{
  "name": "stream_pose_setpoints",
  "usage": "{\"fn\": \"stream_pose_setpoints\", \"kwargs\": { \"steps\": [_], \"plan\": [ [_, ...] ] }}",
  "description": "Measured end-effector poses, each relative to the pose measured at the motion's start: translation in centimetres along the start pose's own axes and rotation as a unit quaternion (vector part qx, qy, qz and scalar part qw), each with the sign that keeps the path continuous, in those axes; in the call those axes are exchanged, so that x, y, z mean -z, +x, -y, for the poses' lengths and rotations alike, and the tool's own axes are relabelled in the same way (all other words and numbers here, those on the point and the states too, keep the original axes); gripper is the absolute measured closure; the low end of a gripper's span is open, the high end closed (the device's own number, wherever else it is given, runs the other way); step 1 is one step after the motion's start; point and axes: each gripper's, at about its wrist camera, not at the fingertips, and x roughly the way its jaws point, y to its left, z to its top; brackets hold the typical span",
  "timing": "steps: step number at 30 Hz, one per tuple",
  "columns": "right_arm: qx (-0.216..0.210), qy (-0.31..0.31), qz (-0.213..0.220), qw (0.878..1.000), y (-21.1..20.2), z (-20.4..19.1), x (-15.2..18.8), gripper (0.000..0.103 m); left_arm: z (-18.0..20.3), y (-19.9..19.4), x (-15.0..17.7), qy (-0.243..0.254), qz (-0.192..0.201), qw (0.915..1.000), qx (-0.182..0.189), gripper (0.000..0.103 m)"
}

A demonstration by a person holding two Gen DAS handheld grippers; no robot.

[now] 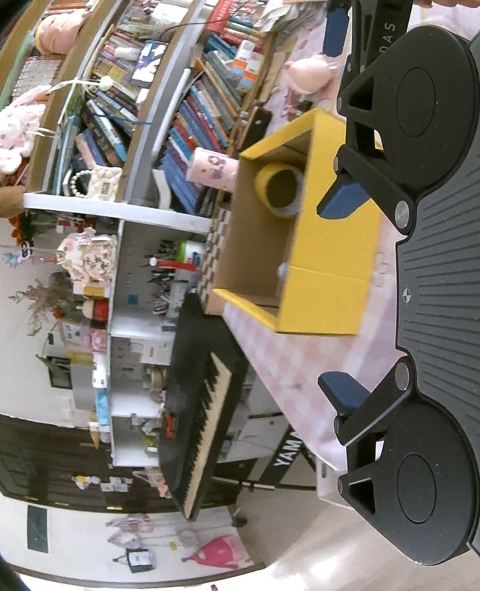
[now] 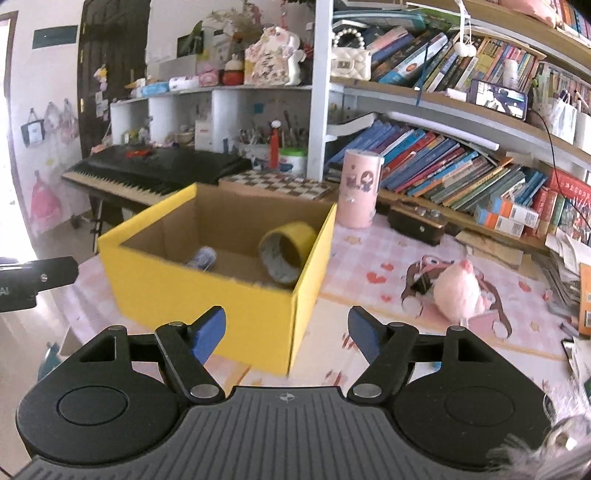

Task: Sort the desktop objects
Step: 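Withdraw both open tools from the box back over the table, then move both tools toward the blue block and pink plush pig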

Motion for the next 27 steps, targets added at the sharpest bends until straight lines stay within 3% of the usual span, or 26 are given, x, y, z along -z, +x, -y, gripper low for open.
{"fn": "stream_pose_setpoints", "kwargs": {
  "steps": [17,27],
  "plan": [
    [-0.032,-0.02,-0.053,0.998,-3.9,-4.1,4.6,0.025,-0.6,-2.9,4.4,0.019,-0.064,0.9975,0.022,0.008],
    [-0.023,-0.014,-0.071,0.997,-5.3,-4.6,6.6,0.021,-0.3,-3.8,6.0,0.035,-0.092,0.9946,0.032,0.007]
  ]
}}
